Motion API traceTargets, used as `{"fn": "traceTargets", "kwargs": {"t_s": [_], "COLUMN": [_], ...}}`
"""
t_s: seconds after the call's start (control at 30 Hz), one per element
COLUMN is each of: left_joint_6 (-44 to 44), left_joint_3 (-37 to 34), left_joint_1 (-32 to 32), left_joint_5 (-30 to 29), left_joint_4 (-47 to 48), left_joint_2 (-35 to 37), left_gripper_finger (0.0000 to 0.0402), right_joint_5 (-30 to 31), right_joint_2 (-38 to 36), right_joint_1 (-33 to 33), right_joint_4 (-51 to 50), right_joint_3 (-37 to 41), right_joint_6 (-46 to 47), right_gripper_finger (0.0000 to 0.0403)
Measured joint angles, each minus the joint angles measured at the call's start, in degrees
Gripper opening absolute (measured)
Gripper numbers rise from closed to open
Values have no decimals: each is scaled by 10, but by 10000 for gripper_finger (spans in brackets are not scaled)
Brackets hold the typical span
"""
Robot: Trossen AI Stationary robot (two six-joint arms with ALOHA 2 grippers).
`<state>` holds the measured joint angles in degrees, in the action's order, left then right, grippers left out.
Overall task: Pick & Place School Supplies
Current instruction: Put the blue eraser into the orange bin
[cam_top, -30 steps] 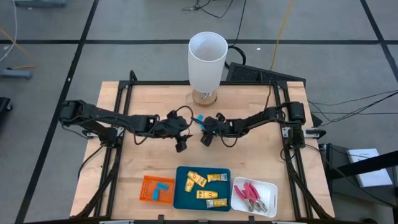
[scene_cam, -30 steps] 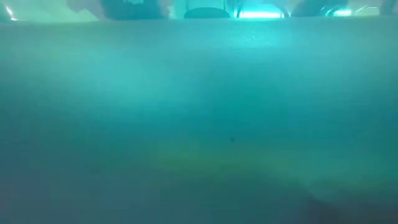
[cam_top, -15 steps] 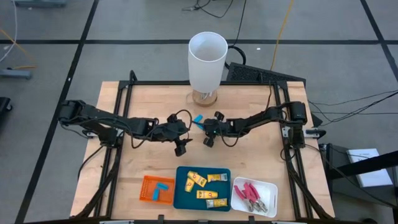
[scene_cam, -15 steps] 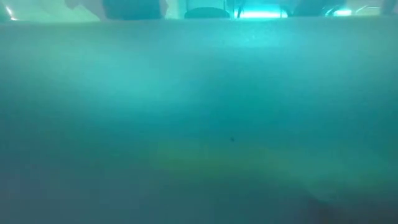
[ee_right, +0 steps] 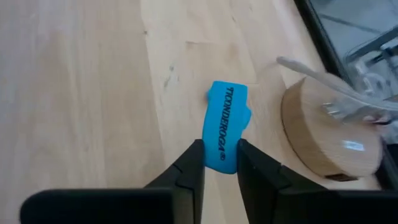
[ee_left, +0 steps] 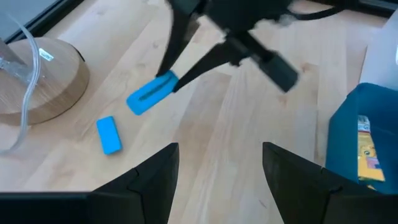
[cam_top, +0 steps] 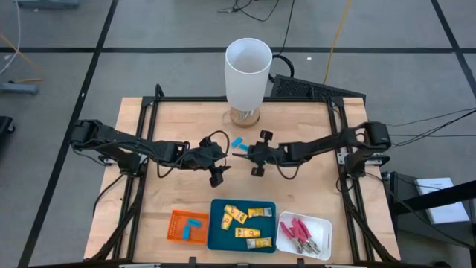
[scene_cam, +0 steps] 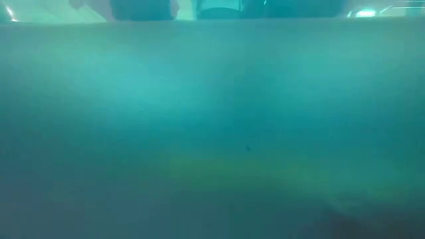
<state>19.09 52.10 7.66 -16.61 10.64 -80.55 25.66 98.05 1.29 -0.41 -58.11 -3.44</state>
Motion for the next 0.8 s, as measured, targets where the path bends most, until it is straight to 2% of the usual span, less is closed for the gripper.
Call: {"fn": "traceTargets", "kwargs": {"t_s": [0.27, 0.47, 0.8], "left_joint_6": [70, 120, 145], "left_joint_3": [0, 0, 0], "left_joint_1": [0, -20, -55], "left_joint_5": [0, 17, 22], "left_joint_4": [-4, -52, -88], "left_joint_2": [0, 0, 0], "left_gripper_finger": [235, 235, 234], "right_joint_5": [83, 136, 137], "right_joint_2": [-36, -37, -37], "right_joint_1": [61, 89, 105], "right_joint_4": [-13, 42, 106], "right_joint_3": [0, 0, 0], "right_joint_6": [-49, -94, -140], "right_gripper_finger": [65, 65, 66]}}
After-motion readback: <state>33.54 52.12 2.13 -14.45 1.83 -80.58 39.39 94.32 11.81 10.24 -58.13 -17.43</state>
